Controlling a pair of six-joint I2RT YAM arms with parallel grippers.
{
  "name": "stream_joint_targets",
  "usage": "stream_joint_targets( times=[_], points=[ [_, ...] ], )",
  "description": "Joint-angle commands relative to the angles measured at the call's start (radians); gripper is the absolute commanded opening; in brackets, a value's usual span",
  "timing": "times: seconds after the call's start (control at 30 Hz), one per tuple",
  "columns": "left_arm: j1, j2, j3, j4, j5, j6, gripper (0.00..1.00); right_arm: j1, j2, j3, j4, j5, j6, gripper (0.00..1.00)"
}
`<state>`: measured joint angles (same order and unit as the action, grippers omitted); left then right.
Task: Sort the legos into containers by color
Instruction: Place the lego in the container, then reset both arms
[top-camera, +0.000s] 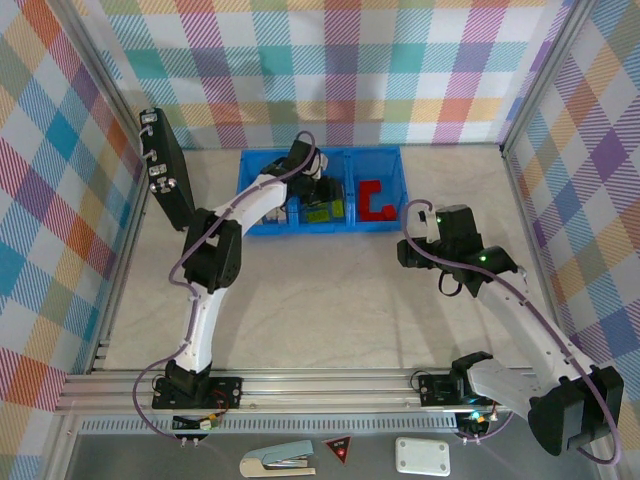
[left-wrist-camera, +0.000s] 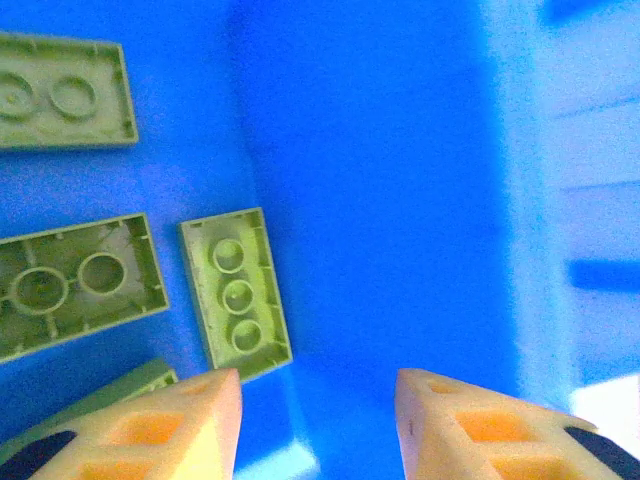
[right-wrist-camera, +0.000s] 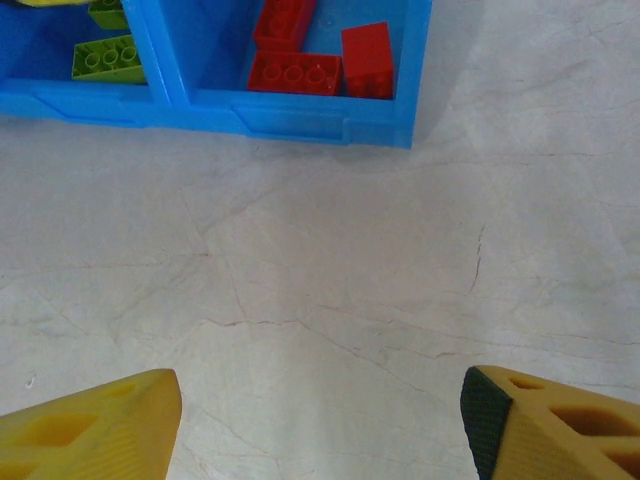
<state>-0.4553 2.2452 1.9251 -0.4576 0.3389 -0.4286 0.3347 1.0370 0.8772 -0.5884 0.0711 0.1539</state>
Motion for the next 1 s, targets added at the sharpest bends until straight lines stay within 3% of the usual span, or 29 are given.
stream_joint_targets(
  times=[0.0,0.33,0.57,0.77,0.97],
  points=[
    [0.006,-0.144,-0.044,-0.035,-0.059,0.067,0.45,0.002,-0.003,-0.038,0.073,0.030,0.044,0.76],
    [0.006,-0.433,-0.321,-0.083,-0.276,0.216,0.45,0.001,0.050,-0.145,0.287,0.166,0.085,0.81],
    [0.006,-0.648,-0.604,-0.048,-0.448,0.262,0.47,0.000,0.080,-0.206,0.421,0.312,0.088,0.92],
    [0.019,-0.796,-0.833,-0.010,-0.608,0.224,0.62,0.001,0.083,-0.260,0.535,0.436,0.060,1.00],
    [0.059,-0.922,-1.038,0.061,-0.737,0.187,0.95,-0.004,0.130,-0.293,0.638,0.496,0.018,0.99]
  ],
)
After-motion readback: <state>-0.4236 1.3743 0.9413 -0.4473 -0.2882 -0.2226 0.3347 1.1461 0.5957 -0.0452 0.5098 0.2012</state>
